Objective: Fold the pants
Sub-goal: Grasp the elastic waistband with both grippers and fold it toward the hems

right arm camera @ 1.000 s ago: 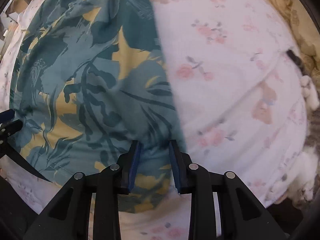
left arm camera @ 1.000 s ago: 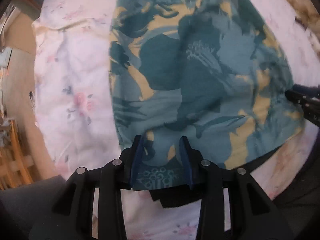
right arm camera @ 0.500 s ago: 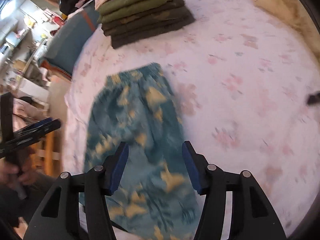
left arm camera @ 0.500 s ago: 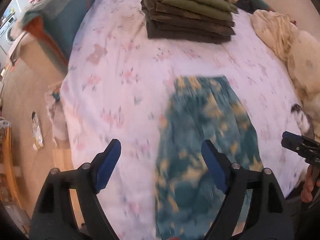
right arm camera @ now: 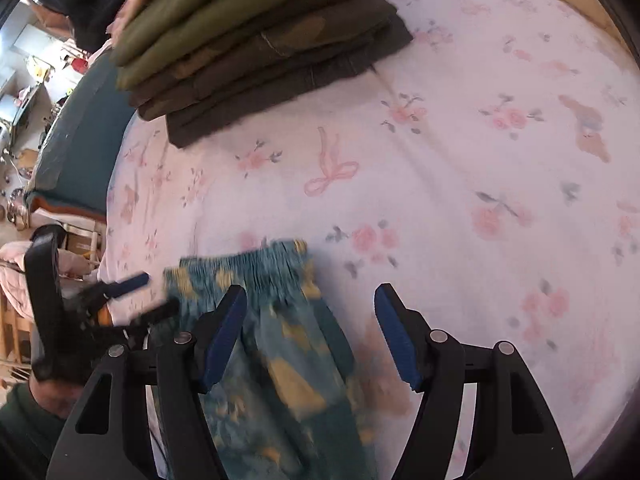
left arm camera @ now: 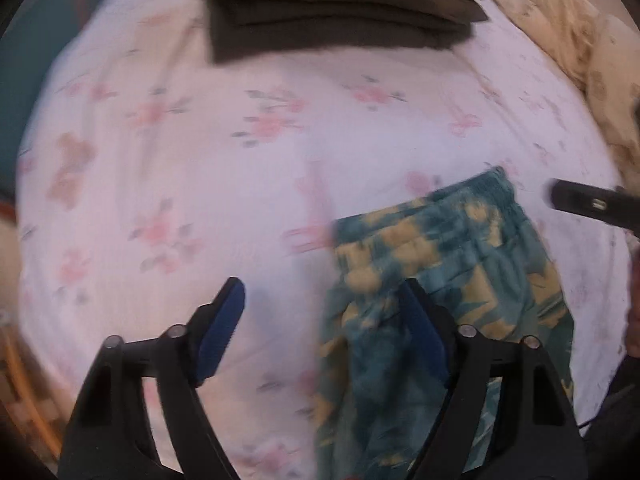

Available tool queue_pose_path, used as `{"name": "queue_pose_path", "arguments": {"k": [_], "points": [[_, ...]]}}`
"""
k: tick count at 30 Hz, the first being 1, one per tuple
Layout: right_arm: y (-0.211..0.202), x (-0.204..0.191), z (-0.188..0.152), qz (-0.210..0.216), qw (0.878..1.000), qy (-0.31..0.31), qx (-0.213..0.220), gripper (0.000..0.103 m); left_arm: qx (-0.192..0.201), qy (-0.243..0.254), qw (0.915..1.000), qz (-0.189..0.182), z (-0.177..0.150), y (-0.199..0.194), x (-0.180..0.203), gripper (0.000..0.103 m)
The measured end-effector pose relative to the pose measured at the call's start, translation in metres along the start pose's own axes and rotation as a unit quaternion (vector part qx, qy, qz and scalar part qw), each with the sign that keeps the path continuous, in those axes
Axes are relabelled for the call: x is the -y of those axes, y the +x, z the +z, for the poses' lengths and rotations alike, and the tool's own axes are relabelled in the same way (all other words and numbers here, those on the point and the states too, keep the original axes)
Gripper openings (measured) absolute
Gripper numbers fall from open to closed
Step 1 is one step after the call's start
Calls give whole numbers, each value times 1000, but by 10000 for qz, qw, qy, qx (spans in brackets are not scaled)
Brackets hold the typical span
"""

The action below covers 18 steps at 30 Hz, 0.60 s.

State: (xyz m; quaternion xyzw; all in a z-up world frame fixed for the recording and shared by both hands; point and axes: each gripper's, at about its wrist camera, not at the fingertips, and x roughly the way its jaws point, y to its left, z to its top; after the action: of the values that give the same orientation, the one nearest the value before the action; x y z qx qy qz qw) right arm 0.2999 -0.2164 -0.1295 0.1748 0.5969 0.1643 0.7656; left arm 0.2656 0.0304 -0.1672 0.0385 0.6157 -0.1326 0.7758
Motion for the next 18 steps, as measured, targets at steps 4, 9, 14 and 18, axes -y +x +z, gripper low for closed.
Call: {"name": "queue_pose_path", "arguments": {"k": [4, 9, 14, 18], "points": [[30, -4, 7, 50, 9994, -109, -311, 67, -160, 100, 9992, -354, 7, 16, 4, 56], [43, -18, 5, -88, 9966, -706, -413, 21, -128, 450, 9953, -850, 13, 14, 9, 17], [8, -34, 27, 40, 9921, -1242, 174, 18, 751, 580, 9908, -963, 34, -33, 4, 15], [-23, -48, 36, 49, 9856, -1614, 506, 18, 1021, 1088, 9878, -440, 35, -59, 23, 15]]}}
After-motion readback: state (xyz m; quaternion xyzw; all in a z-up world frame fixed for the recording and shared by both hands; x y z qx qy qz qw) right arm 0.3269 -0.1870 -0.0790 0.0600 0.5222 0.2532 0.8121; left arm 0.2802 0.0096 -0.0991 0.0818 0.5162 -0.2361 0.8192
